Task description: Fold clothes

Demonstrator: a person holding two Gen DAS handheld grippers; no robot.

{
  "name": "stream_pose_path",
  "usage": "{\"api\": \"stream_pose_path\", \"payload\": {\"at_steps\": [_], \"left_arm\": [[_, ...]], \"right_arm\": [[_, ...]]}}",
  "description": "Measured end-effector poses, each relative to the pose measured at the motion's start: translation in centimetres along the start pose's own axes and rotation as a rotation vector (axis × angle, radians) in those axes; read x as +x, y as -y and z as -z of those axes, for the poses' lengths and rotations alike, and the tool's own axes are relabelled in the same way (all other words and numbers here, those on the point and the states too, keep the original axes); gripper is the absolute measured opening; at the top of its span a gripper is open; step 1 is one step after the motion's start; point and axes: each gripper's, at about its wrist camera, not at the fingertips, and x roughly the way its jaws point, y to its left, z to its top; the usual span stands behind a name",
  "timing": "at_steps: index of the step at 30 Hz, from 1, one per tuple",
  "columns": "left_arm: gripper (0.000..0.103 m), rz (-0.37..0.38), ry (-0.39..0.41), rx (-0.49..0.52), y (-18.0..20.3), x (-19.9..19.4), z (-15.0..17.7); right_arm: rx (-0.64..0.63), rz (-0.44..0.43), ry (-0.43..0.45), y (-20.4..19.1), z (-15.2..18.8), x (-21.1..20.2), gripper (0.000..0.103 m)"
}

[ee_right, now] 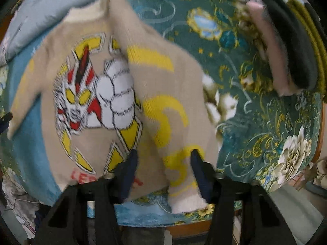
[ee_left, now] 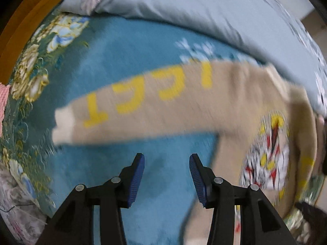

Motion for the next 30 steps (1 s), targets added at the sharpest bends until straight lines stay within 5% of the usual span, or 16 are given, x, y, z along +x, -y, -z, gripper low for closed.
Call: {"api": "stream_pose_path", "payload": {"at_steps": [8,20,25,30], "left_arm": [[0.049,0.006,-0.039,0.045,3.1,-0.4,1.3],[0.049,-0.023,-0.059,-0.047,3.4,-0.2,1.7],[0.049,-0.047,-0.079,-0.046,3.1,0.2,2.5],[0.049,-0.029,-0.093,-0.055,2.2,0.6,2.5]], "right_arm": [[-0.029,-0.006,-0.027,2.0,-1.5,1.1,0.008],[-0.039,0.133,0.100,10.1,-11.1,-2.4,0.007],[-0.076,0.221,0.121,11.2,-16.1,-2.3,0.007],[-0.090,0.214,0.206,10.6,-17.3,-4.3,0.009]]}}
